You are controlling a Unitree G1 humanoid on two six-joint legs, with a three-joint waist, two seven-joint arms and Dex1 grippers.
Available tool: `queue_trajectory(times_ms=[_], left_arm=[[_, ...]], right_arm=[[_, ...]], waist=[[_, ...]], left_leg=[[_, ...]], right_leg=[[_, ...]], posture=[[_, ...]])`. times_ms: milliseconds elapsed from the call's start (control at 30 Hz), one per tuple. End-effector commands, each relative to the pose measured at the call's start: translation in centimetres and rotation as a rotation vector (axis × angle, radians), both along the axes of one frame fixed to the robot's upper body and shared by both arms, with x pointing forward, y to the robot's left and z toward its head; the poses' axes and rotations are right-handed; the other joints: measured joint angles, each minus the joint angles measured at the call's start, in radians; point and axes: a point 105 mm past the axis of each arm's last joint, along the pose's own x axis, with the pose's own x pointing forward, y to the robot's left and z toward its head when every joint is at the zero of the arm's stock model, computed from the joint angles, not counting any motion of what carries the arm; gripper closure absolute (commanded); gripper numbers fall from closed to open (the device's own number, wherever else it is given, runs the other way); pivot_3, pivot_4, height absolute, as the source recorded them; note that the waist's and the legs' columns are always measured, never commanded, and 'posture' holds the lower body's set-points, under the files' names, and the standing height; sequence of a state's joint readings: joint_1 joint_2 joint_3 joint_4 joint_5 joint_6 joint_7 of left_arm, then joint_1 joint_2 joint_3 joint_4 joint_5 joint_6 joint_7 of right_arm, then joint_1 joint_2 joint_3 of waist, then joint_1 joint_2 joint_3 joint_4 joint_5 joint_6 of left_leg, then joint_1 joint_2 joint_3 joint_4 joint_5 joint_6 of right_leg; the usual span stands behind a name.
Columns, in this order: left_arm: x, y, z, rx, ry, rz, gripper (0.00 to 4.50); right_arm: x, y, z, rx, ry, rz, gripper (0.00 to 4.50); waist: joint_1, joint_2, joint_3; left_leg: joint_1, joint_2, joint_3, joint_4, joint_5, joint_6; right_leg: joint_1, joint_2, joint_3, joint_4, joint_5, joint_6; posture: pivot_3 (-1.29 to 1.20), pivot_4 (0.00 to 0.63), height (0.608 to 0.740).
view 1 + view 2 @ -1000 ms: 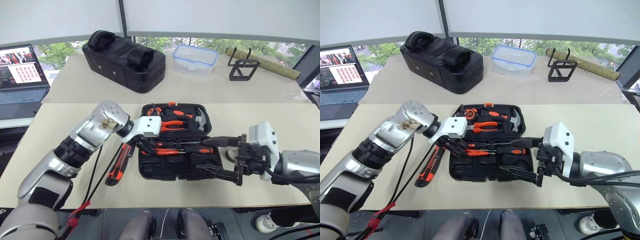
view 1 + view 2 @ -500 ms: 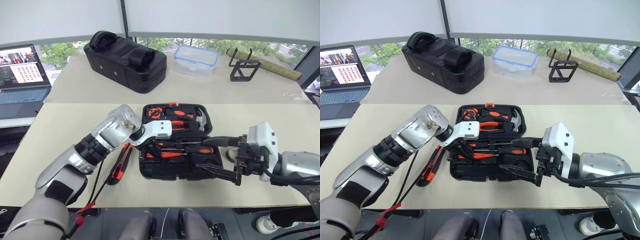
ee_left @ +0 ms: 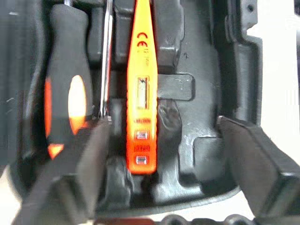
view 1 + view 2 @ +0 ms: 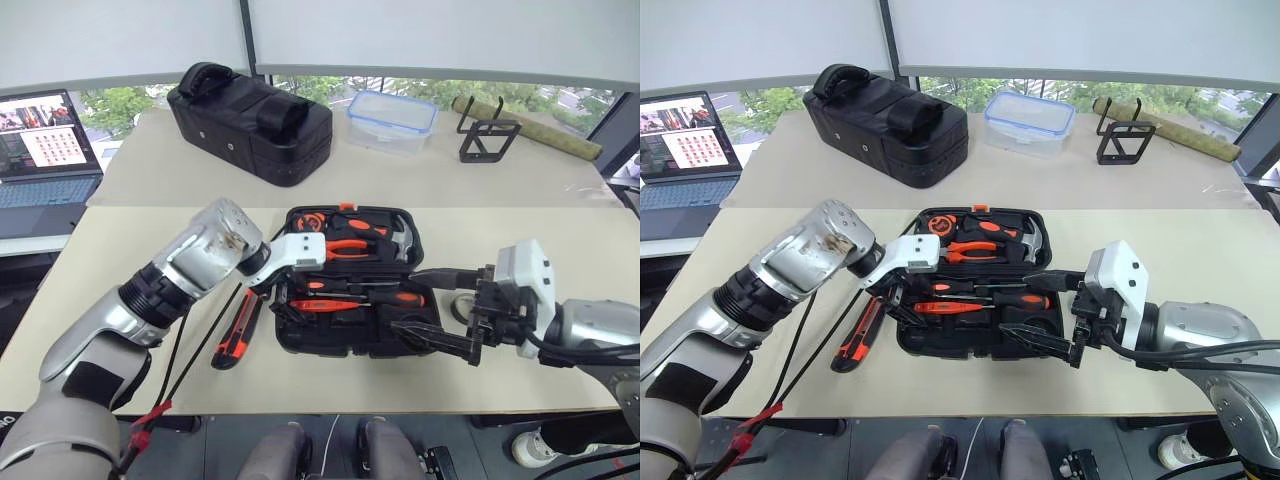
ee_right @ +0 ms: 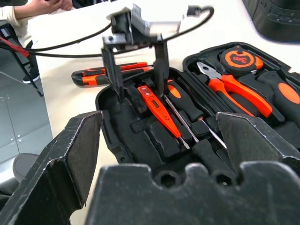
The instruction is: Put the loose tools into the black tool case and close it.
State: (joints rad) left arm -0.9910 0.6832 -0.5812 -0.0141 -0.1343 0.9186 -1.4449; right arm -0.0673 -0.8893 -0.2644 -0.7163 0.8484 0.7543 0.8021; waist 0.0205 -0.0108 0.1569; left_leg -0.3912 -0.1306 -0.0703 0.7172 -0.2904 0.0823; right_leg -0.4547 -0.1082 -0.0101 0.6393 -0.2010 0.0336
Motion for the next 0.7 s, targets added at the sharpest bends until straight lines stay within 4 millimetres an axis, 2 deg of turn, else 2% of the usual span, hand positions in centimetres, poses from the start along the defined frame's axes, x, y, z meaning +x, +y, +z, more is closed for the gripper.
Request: queue_trajectory(times_ms=[33, 133, 167, 200, 400, 700], left_arm=[[0.0, -0.8, 3.5, -0.186, -0.044, -0.026, 0.37], [0.2, -0.5, 2.9, -0.299, -0.084, -0.059, 1.28], [0.3, -0.4, 2.3, -0.318, -0.096, -0.056, 1.81], [0.5, -0.4, 1.6, -0.332, -0.111, -0.050, 2.07], [0.4, -1.6, -0.7, -0.478, -0.152, -0.065, 4.45], [0.3, -1.8, -3.1, -0.460, -0.158, -0.025, 4.49]], right_arm=[[0.0, 0.2, 0.8, 0.023, -0.035, 0.015, 0.00], [0.0, 0.1, 0.8, 0.023, -0.032, 0.015, 0.00], [0.0, 0.1, 0.8, 0.023, -0.031, 0.015, 0.00], [0.0, 0.1, 0.8, 0.022, -0.030, 0.015, 0.00], [0.1, -0.1, 0.9, 0.016, -0.023, 0.016, 0.00], [-0.1, -0.3, 0.9, 0.013, -0.009, 0.011, 0.00]], waist=[[0.001, 0.000, 0.000], [-0.002, 0.000, 0.000], [-0.003, 0.001, 0.000], [-0.004, 0.001, 0.000], [0.000, 0.000, 0.000], [0.004, 0.000, 0.000]], left_leg=[[0.000, 0.000, 0.000, 0.000, 0.000, 0.000], [0.000, 0.000, 0.000, 0.000, 0.000, 0.000], [0.001, 0.000, 0.000, -0.001, 0.000, 0.000], [0.002, 0.000, 0.000, -0.001, 0.000, 0.000], [0.000, 0.000, 0.000, 0.000, 0.000, 0.000], [0.000, 0.000, 0.000, 0.000, 0.000, 0.000]], right_leg=[[0.000, 0.000, 0.000, 0.000, 0.000, 0.000], [0.000, 0.000, 0.000, 0.000, 0.000, 0.000], [0.000, 0.000, 0.000, 0.001, 0.000, 0.000], [0.000, -0.001, 0.000, 0.001, 0.000, 0.000], [0.000, -0.002, 0.000, 0.000, 0.000, 0.000], [0.000, -0.002, 0.000, 0.000, 0.000, 0.000]], posture=[[0.00, 0.150, 0.722], [0.00, 0.150, 0.722], [0.00, 0.150, 0.722], [0.00, 0.150, 0.722], [0.00, 0.150, 0.722], [0.00, 0.150, 0.722]])
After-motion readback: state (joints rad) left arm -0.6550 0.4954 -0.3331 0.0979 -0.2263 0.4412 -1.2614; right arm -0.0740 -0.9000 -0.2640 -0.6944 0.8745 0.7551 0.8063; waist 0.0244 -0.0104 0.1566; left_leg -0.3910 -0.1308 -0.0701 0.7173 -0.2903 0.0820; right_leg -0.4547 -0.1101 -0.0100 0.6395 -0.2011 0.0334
